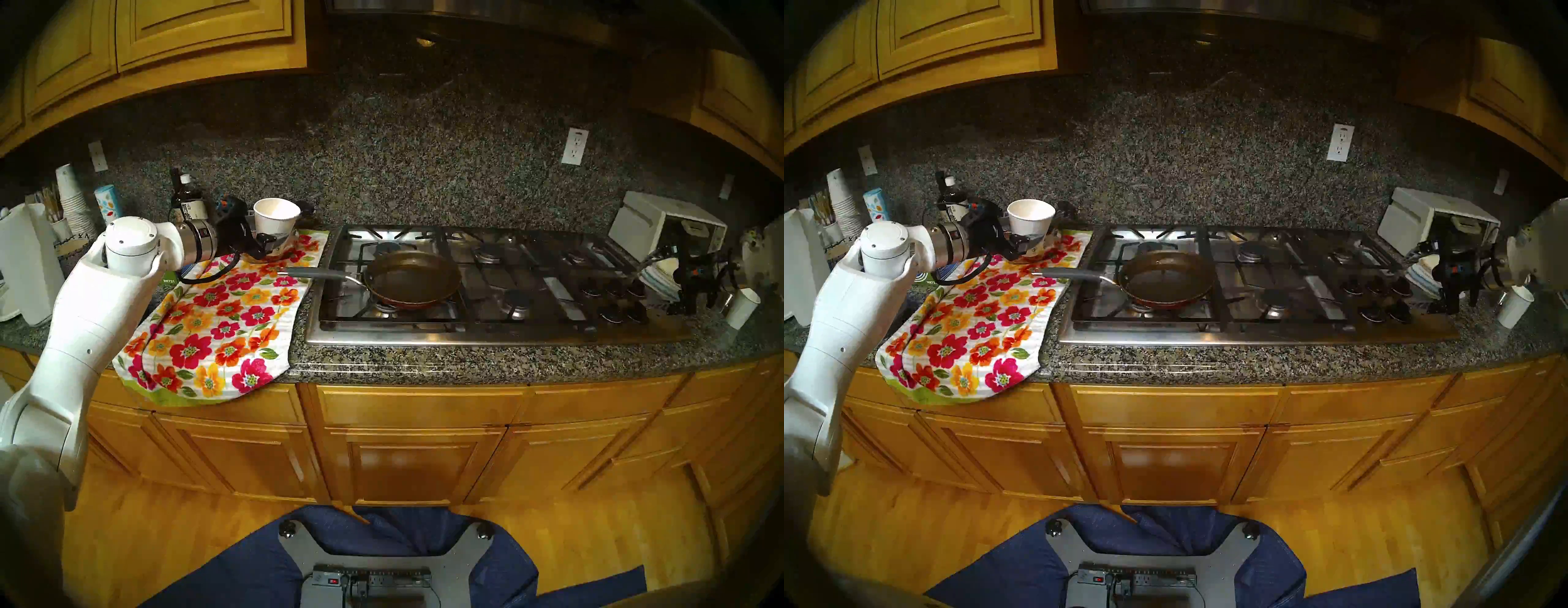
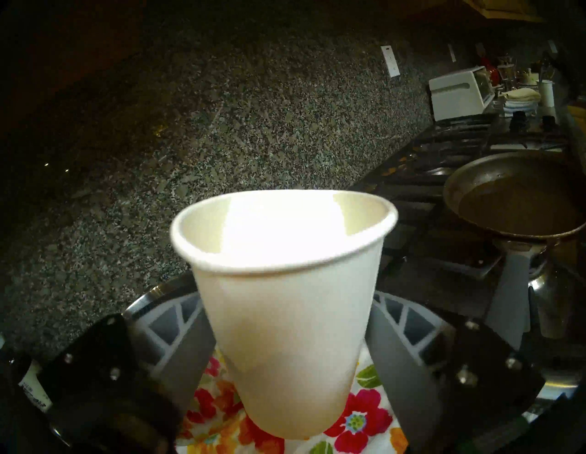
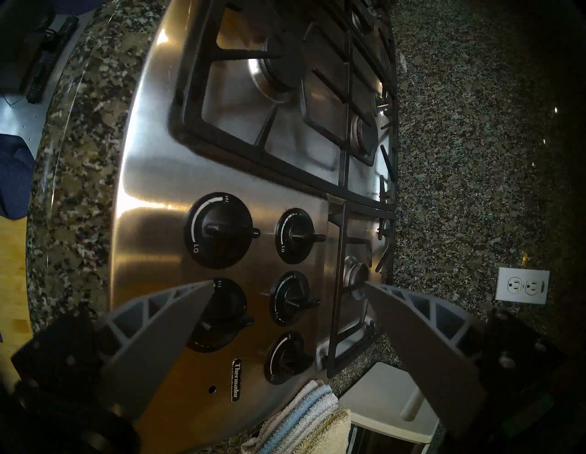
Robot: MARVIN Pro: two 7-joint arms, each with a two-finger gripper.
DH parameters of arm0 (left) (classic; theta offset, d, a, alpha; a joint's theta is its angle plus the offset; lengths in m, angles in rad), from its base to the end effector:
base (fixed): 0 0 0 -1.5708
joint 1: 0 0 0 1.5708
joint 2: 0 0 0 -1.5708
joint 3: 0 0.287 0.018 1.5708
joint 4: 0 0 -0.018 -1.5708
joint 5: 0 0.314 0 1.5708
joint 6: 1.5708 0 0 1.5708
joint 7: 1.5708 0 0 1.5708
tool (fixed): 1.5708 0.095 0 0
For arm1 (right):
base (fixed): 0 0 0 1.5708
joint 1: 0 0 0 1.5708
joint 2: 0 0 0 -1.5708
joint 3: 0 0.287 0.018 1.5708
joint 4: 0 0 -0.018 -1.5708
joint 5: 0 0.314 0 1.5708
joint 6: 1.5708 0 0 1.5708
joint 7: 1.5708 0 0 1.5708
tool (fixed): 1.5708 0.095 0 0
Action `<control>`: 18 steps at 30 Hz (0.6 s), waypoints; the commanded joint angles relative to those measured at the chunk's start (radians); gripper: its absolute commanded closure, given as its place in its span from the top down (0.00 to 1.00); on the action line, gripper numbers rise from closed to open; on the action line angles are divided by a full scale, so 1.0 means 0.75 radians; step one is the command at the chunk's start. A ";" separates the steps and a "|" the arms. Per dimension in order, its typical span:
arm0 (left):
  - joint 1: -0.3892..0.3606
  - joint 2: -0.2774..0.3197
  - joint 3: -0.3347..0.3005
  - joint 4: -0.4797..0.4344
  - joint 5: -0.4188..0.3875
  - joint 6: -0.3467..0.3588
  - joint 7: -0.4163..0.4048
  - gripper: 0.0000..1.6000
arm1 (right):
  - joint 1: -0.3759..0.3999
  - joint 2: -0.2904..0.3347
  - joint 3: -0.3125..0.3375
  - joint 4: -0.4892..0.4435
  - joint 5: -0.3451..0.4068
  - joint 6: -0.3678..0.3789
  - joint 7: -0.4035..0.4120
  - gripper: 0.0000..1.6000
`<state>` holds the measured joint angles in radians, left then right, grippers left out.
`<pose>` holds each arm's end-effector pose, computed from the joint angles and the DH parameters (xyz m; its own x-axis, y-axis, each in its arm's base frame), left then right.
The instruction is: Pick up the water cup, pour water into the pot, turn on the stove
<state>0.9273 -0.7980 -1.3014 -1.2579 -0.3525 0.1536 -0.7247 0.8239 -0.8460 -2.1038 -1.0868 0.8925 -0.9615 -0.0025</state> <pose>0.5256 0.1711 -0.1156 -0.0435 -0.4299 0.9018 -0.5578 -0.7384 -0.3789 0.4101 -0.3830 -0.0569 -0.2420 0.9636 0.1137 0.6801 0.0848 0.7282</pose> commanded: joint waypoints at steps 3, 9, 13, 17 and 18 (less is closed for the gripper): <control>0.081 0.022 -0.098 -0.057 -0.076 -0.049 0.029 0.72 | 0.034 -0.010 0.004 0.026 0.004 0.002 -0.015 1.00; 0.142 0.031 -0.137 -0.041 -0.109 -0.082 0.032 0.73 | 0.034 -0.010 0.004 0.026 0.004 0.002 -0.015 1.00; 0.181 0.031 -0.165 -0.039 -0.129 -0.098 0.042 0.74 | 0.034 -0.010 0.004 0.026 0.004 0.002 -0.015 1.00; 0.218 0.033 -0.189 -0.048 -0.147 -0.113 0.046 0.75 | 0.034 -0.010 0.004 0.026 0.005 0.002 -0.015 1.00; 0.228 0.035 -0.194 -0.051 -0.151 -0.117 0.047 0.75 | 0.034 -0.010 0.004 0.026 0.005 0.002 -0.015 1.00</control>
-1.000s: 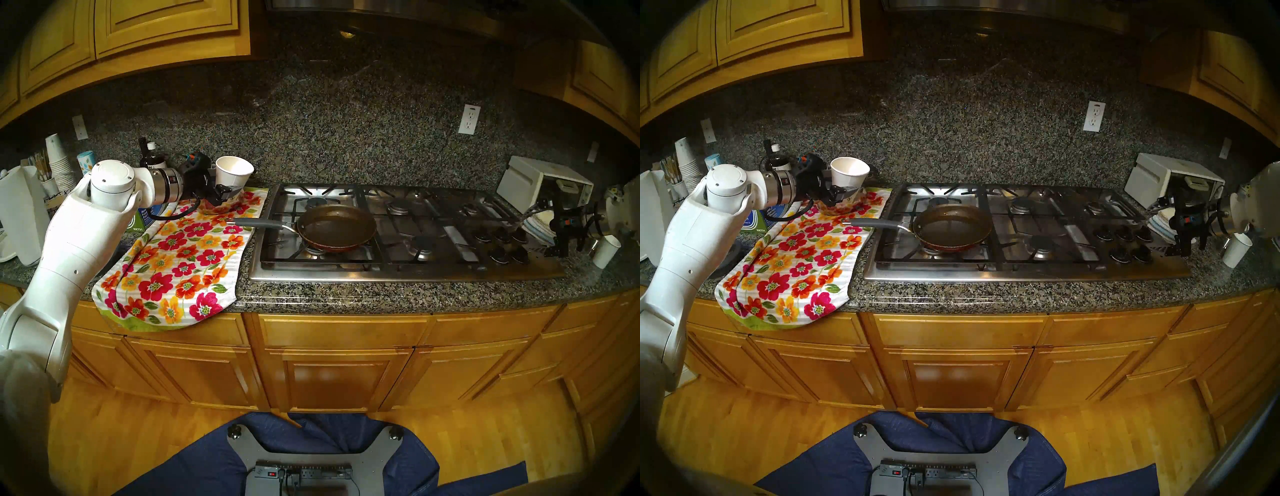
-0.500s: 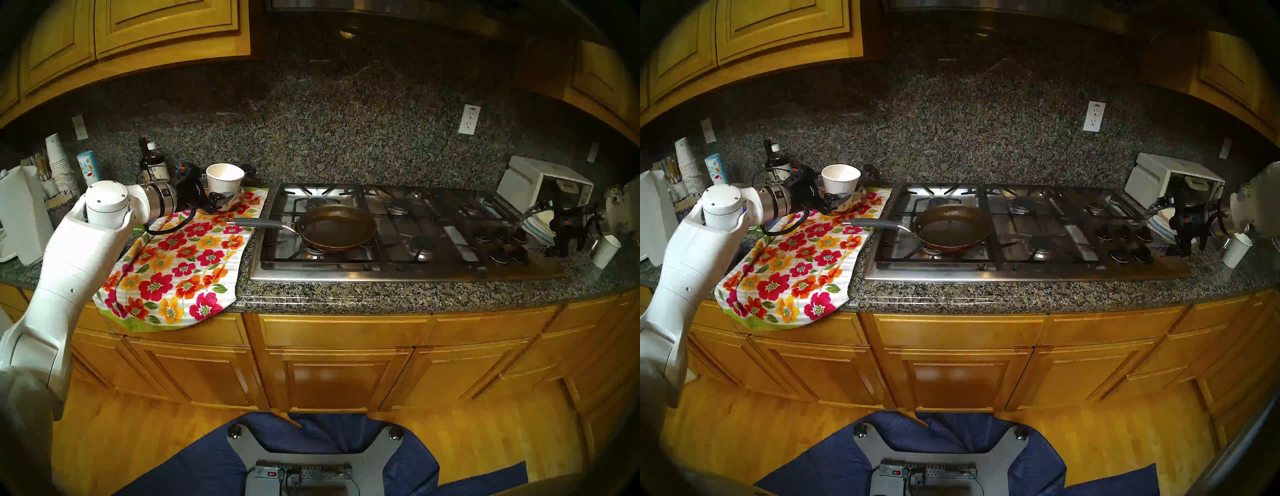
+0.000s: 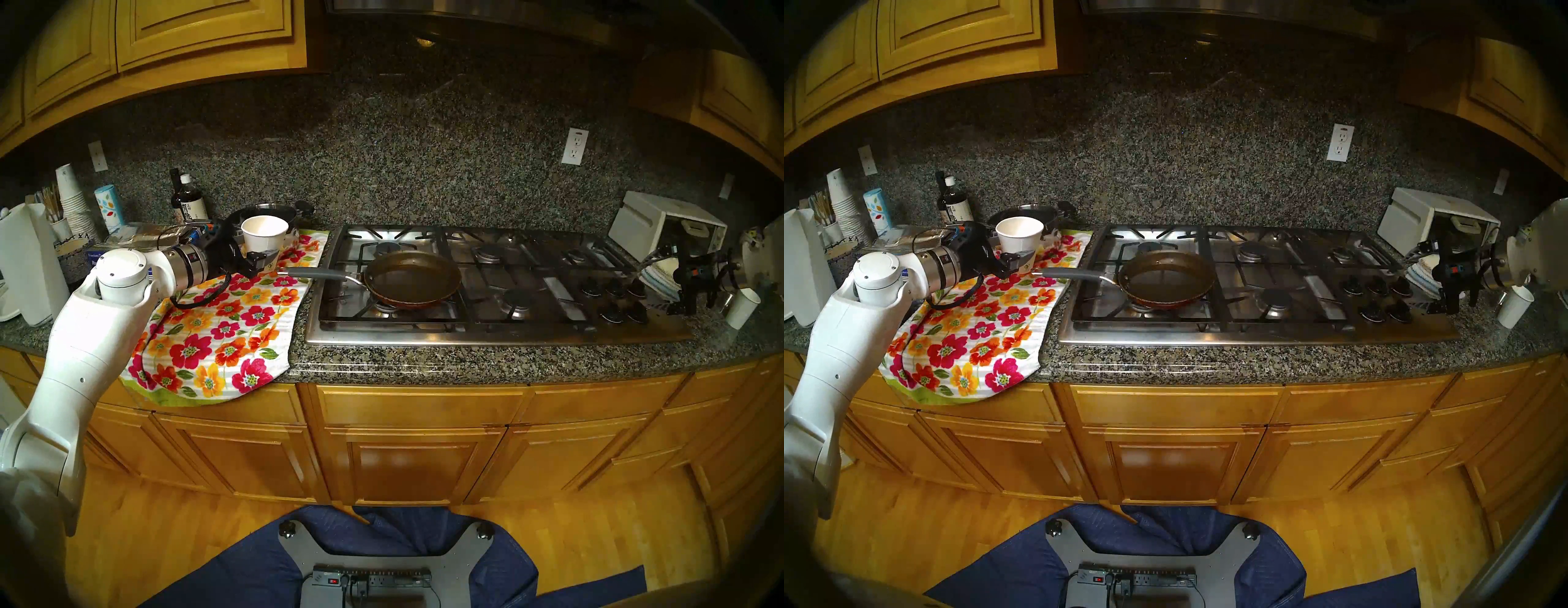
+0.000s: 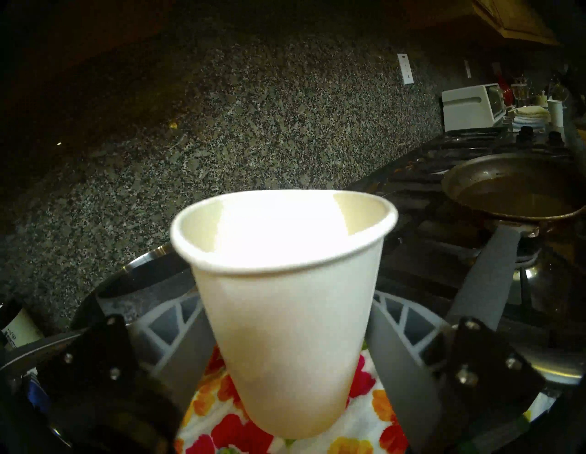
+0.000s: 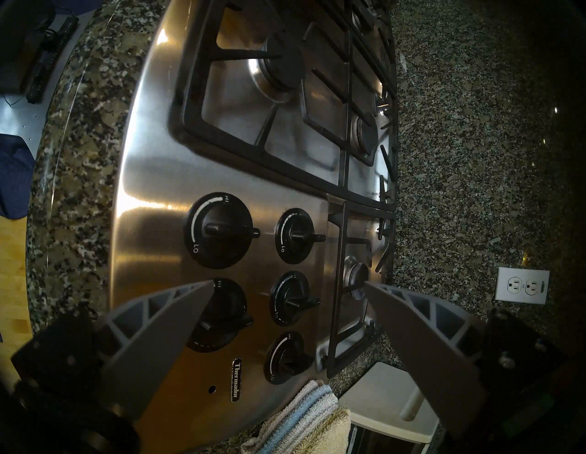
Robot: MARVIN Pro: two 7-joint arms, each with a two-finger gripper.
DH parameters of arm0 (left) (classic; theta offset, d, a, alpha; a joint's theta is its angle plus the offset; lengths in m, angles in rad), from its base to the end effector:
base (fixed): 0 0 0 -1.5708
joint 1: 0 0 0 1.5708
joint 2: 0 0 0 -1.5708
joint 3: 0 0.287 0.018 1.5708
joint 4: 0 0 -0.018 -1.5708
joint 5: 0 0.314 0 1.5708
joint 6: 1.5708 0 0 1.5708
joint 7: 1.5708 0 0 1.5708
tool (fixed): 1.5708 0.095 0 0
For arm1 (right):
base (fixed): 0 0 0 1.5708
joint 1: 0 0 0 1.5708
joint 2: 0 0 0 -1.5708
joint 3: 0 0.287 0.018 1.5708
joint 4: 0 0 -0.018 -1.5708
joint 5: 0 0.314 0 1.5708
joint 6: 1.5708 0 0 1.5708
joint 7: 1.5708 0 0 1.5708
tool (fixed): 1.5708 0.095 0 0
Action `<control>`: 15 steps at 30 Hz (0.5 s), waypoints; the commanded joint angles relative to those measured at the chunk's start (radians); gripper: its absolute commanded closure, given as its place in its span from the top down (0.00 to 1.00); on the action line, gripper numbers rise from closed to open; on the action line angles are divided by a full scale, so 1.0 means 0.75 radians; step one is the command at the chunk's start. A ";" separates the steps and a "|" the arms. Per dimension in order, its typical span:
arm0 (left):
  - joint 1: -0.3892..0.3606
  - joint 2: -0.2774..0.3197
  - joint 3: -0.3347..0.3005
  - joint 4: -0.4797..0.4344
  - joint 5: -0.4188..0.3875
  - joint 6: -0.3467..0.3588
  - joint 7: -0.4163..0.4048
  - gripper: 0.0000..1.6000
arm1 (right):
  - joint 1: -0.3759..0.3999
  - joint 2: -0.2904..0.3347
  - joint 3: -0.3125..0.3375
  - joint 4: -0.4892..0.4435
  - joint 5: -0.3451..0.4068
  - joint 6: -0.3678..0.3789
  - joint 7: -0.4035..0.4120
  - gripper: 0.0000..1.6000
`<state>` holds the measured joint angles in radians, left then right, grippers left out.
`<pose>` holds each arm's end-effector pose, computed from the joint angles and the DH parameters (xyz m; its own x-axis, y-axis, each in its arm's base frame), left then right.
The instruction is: Pick up the water cup, pour water into the pot, turn on the stove
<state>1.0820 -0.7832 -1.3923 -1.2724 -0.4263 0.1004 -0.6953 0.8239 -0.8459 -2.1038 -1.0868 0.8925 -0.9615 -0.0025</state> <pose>0.5023 0.1944 -0.1541 -0.0113 -0.3524 0.9358 -0.5291 -0.7920 -0.3047 0.4100 -0.3830 -0.0569 -0.2419 0.9636 0.1138 0.6801 0.0847 0.7282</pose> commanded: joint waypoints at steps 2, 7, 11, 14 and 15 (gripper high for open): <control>0.038 0.016 -0.084 -0.033 -0.061 -0.052 0.008 0.74 | 0.034 -0.010 0.004 0.026 0.005 0.002 -0.015 1.00; 0.090 0.023 -0.117 -0.020 -0.089 -0.089 -0.007 0.75 | 0.034 -0.010 0.004 0.026 0.005 0.002 -0.015 1.00; 0.127 0.018 -0.146 -0.002 -0.121 -0.111 -0.014 0.76 | 0.034 -0.010 0.004 0.026 0.004 0.002 -0.015 1.00; 0.151 0.014 -0.164 0.009 -0.141 -0.131 -0.024 0.76 | 0.034 -0.010 0.004 0.026 0.004 0.002 -0.015 1.00; 0.158 0.012 -0.170 0.014 -0.149 -0.135 -0.029 0.76 | 0.034 -0.010 0.004 0.026 0.004 0.002 -0.015 1.00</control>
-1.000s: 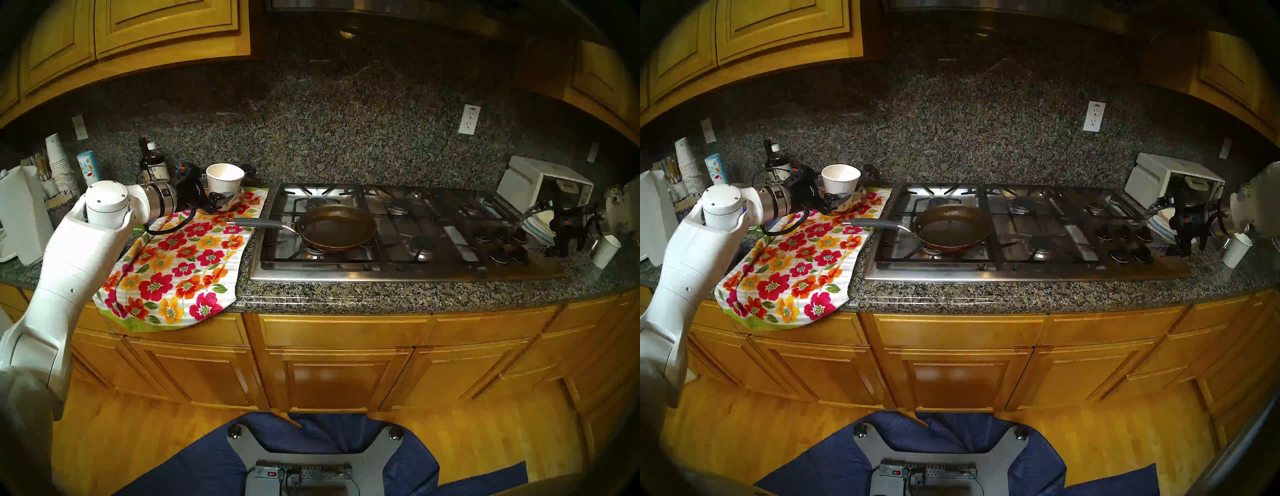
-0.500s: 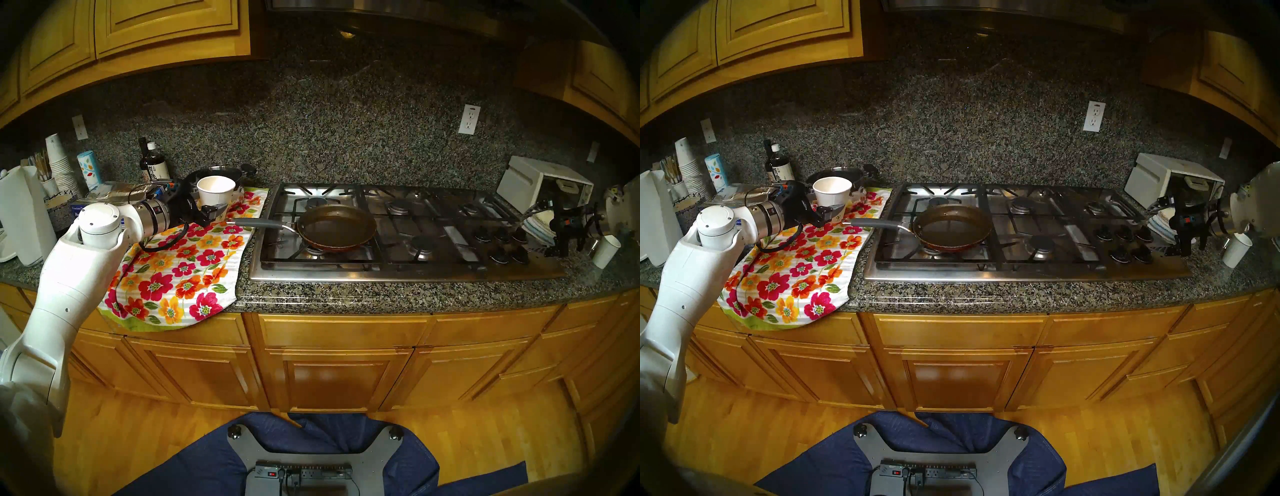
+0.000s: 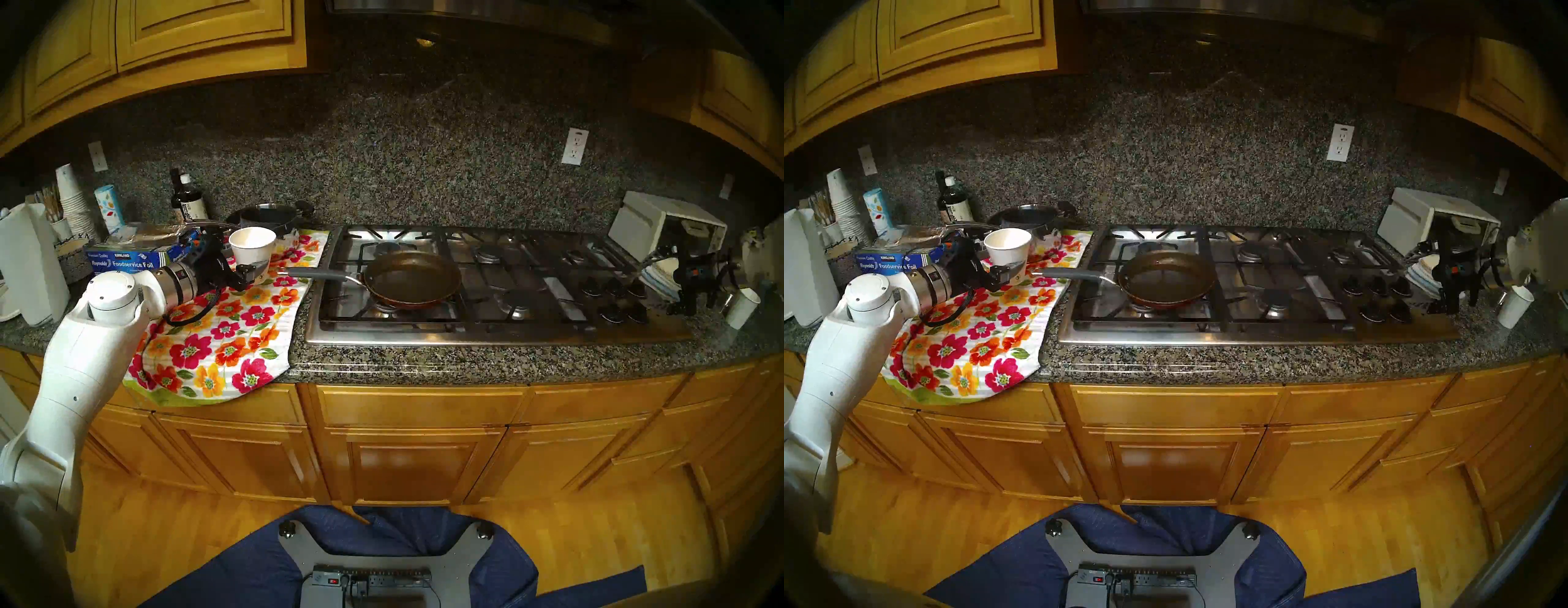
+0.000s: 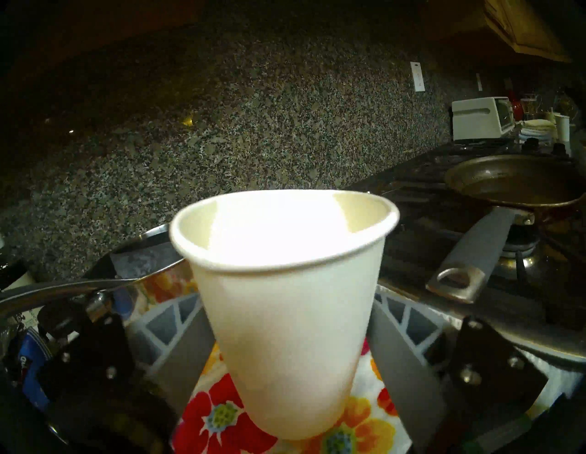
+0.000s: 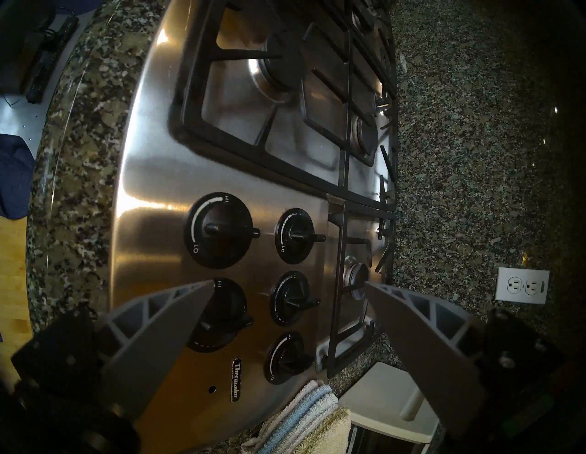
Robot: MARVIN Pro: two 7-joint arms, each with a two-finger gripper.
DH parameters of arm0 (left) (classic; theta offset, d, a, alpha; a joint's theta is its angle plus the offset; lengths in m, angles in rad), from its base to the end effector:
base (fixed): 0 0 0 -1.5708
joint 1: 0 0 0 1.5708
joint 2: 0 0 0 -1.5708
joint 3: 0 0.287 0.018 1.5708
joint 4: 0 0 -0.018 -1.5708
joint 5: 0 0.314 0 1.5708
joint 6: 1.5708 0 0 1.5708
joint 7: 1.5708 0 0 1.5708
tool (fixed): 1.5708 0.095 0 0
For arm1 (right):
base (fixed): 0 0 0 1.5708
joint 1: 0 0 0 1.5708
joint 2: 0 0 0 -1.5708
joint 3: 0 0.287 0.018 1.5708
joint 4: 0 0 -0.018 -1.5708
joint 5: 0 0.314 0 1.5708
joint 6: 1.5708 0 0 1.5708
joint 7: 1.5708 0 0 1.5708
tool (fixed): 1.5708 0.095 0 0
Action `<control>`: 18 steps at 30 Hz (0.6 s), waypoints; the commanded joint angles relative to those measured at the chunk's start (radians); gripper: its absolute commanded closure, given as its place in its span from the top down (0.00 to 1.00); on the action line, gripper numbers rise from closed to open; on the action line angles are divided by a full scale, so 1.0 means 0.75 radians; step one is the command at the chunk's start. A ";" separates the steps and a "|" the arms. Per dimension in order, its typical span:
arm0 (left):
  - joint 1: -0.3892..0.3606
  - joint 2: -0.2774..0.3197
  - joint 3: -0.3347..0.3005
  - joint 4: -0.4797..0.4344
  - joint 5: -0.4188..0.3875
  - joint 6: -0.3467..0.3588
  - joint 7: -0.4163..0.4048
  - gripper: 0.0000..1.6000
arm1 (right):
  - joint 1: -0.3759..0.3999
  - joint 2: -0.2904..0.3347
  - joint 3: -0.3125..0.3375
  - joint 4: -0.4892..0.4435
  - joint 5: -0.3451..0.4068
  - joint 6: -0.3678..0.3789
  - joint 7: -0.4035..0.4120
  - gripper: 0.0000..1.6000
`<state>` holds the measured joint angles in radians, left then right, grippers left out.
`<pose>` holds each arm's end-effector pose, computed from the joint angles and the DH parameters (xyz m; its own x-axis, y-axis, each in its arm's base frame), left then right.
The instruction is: Pick up the water cup, pour water into the pot, turn on the stove
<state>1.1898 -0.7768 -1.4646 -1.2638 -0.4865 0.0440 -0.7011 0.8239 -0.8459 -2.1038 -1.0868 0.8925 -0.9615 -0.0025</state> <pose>0.4823 0.2150 -0.1803 0.0006 -0.2883 0.9576 -0.5107 -0.8233 -0.2476 0.4100 -0.3830 -0.0569 -0.2419 0.9636 0.1138 0.6801 0.0847 0.7282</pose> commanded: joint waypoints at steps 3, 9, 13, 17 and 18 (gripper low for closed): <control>0.031 -0.004 -0.085 0.027 -0.080 -0.087 -0.036 0.75 | 0.034 -0.010 0.004 0.026 0.004 0.002 -0.015 1.00; 0.050 -0.023 -0.101 0.079 -0.105 -0.120 -0.061 0.75 | 0.034 -0.010 0.004 0.026 0.004 0.002 -0.015 1.00; 0.064 -0.033 -0.109 0.105 -0.114 -0.149 -0.079 0.75 | 0.034 -0.010 0.004 0.026 0.004 0.002 -0.015 1.00; 0.081 -0.047 -0.120 0.126 -0.127 -0.179 -0.097 0.75 | 0.034 -0.010 0.004 0.026 0.004 0.002 -0.015 1.00; 0.085 -0.048 -0.121 0.130 -0.127 -0.185 -0.100 0.75 | 0.034 -0.010 0.004 0.026 0.004 0.002 -0.016 1.00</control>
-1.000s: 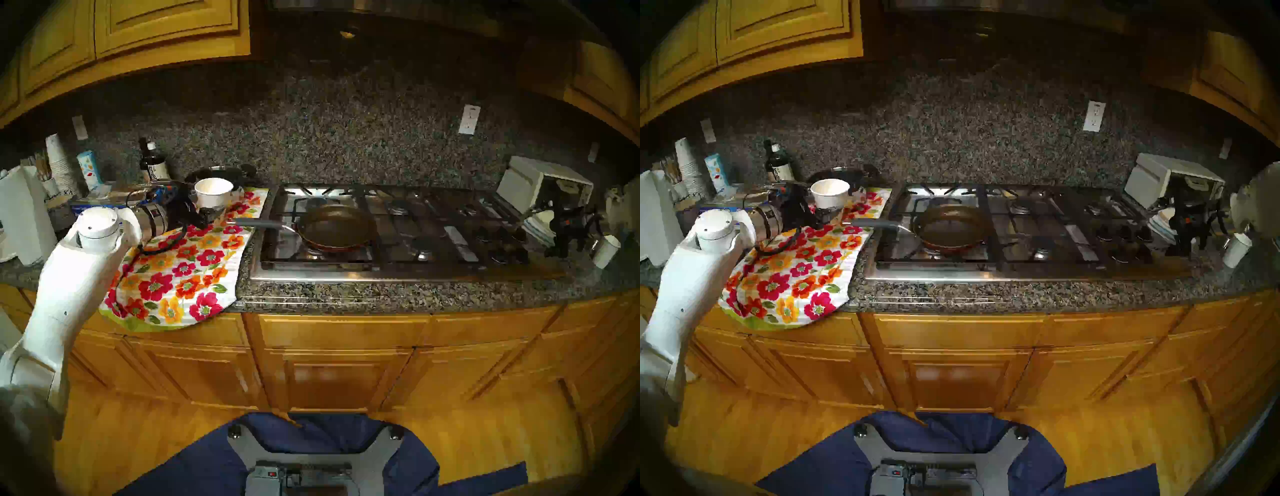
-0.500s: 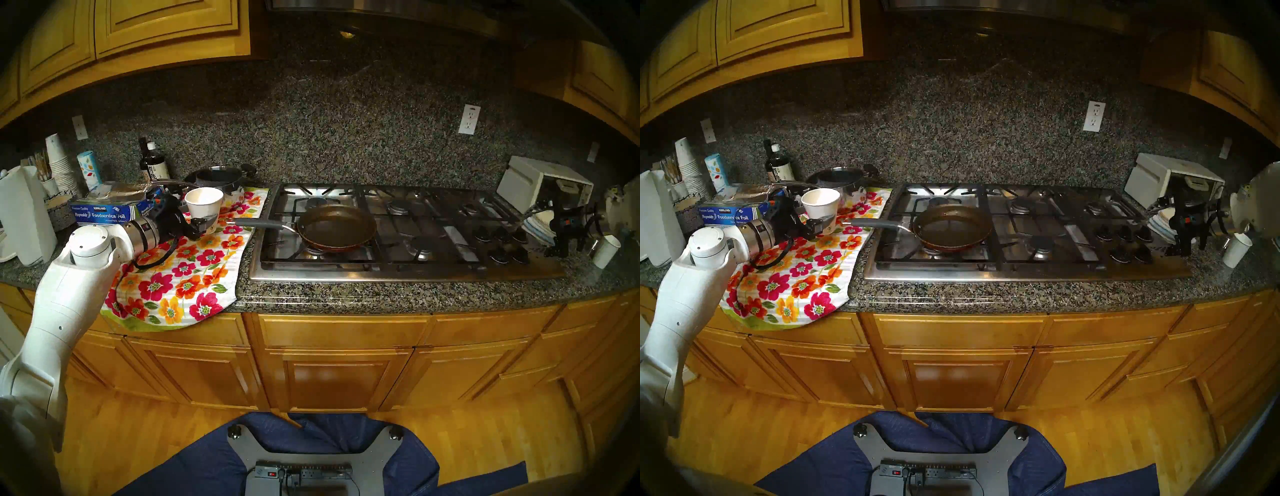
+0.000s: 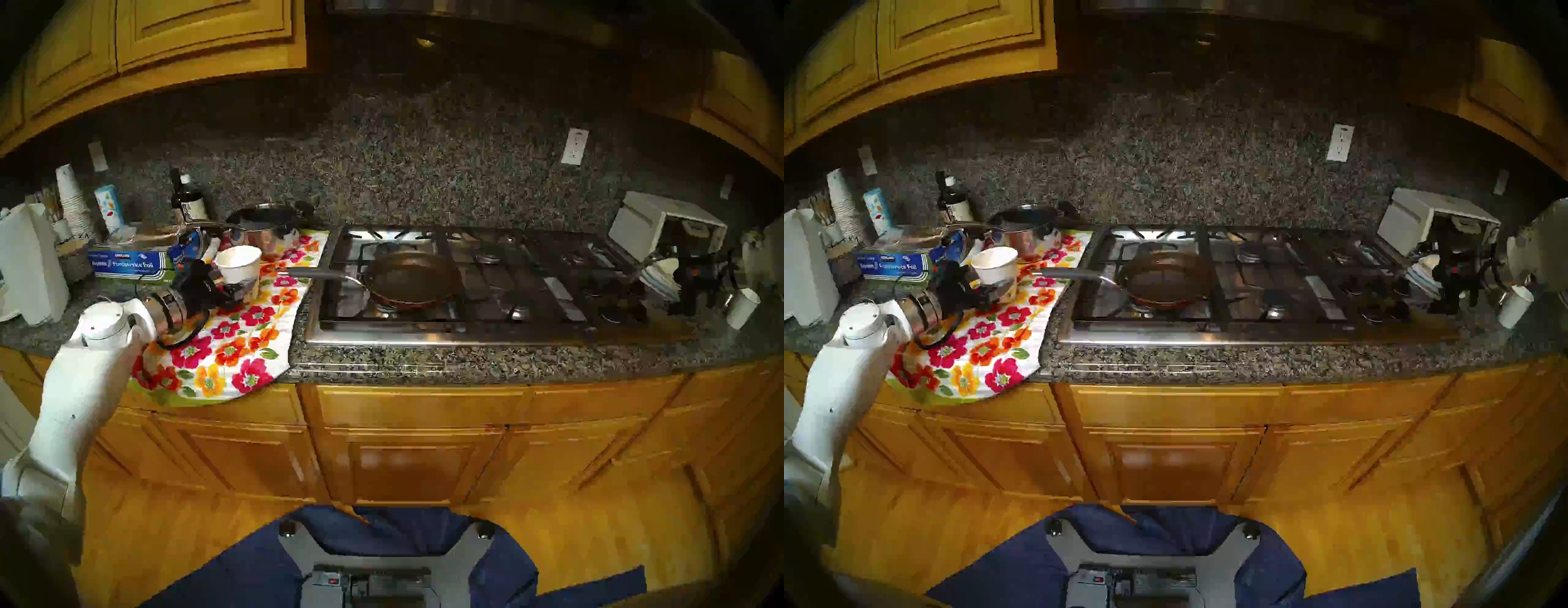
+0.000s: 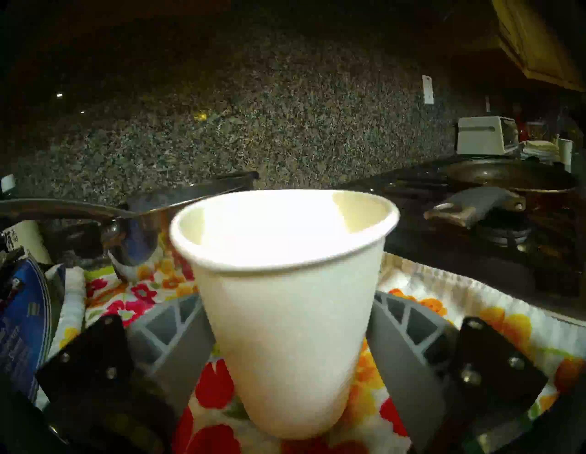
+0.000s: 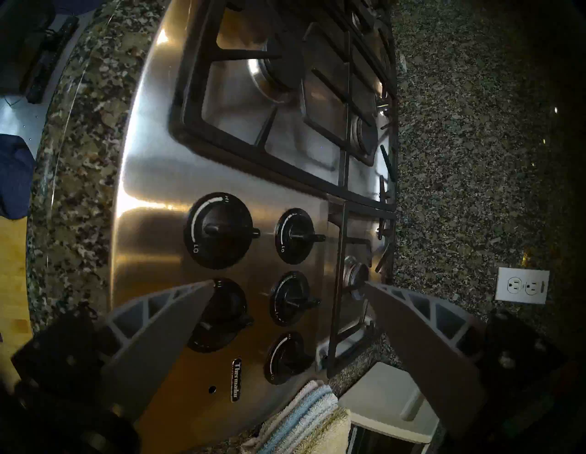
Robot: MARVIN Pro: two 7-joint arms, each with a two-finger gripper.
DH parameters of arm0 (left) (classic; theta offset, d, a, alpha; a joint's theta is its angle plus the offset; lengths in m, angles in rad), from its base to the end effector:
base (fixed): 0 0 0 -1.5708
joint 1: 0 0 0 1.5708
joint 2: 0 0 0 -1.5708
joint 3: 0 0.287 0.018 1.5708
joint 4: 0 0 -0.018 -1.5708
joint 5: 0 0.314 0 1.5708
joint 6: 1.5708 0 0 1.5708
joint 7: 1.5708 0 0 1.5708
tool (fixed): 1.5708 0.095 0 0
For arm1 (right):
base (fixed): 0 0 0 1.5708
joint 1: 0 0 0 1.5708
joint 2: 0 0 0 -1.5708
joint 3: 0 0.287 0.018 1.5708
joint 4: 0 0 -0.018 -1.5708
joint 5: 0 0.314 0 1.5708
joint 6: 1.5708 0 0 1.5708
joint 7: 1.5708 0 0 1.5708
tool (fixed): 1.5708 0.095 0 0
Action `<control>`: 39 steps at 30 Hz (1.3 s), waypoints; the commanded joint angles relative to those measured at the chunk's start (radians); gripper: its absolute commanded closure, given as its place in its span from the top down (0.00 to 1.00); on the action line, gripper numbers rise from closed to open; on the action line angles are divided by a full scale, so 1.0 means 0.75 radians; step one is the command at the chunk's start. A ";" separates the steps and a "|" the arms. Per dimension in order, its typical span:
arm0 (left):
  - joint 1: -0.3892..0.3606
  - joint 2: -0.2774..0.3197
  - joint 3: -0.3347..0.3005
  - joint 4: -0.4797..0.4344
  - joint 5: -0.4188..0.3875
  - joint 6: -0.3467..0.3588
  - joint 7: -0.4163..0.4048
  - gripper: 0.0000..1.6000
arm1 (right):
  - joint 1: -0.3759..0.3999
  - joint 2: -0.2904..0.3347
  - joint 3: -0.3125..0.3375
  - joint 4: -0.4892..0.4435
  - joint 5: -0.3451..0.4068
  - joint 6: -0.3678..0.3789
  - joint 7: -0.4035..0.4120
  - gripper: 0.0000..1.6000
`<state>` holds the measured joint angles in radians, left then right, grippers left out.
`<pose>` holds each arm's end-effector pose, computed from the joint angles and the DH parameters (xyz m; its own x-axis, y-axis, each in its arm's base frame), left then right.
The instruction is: Pick up the water cup, pour water into the pot, turn on the stove
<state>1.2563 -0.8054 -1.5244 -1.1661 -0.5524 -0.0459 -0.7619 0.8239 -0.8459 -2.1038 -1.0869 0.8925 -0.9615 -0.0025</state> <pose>0.4651 0.2394 -0.2195 0.0134 -0.1863 0.9824 -0.5005 -0.8518 -0.1547 0.4100 -0.3830 -0.0569 -0.2419 0.9636 0.1139 0.6802 0.0847 0.7282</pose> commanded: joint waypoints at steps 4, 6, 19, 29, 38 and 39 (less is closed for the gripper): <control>0.010 -0.020 -0.048 0.015 -0.043 -0.086 -0.034 0.76 | 0.034 -0.009 0.004 0.026 0.004 0.002 -0.016 1.00; 0.019 -0.021 -0.048 0.014 -0.038 -0.094 -0.039 0.75 | 0.034 -0.009 0.004 0.026 0.003 0.002 -0.016 1.00; 0.044 -0.038 -0.045 0.042 -0.033 -0.087 -0.054 0.75 | 0.034 -0.010 0.004 0.026 0.004 0.002 -0.016 1.00; 0.060 -0.023 -0.026 0.040 0.001 -0.052 -0.034 0.77 | 0.034 -0.010 0.004 0.026 0.004 0.002 -0.015 1.00; 0.073 -0.022 -0.039 0.041 -0.015 -0.042 -0.047 0.82 | 0.034 -0.010 0.004 0.026 0.004 0.002 -0.015 1.00; 0.074 -0.022 -0.041 0.042 -0.017 -0.042 -0.047 0.86 | 0.034 -0.010 0.004 0.026 0.004 0.002 -0.015 1.00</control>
<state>1.2827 -0.8127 -1.5600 -1.1483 -0.5591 -0.0827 -0.7924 0.8238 -0.8459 -2.1038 -1.0869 0.8925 -0.9615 -0.0026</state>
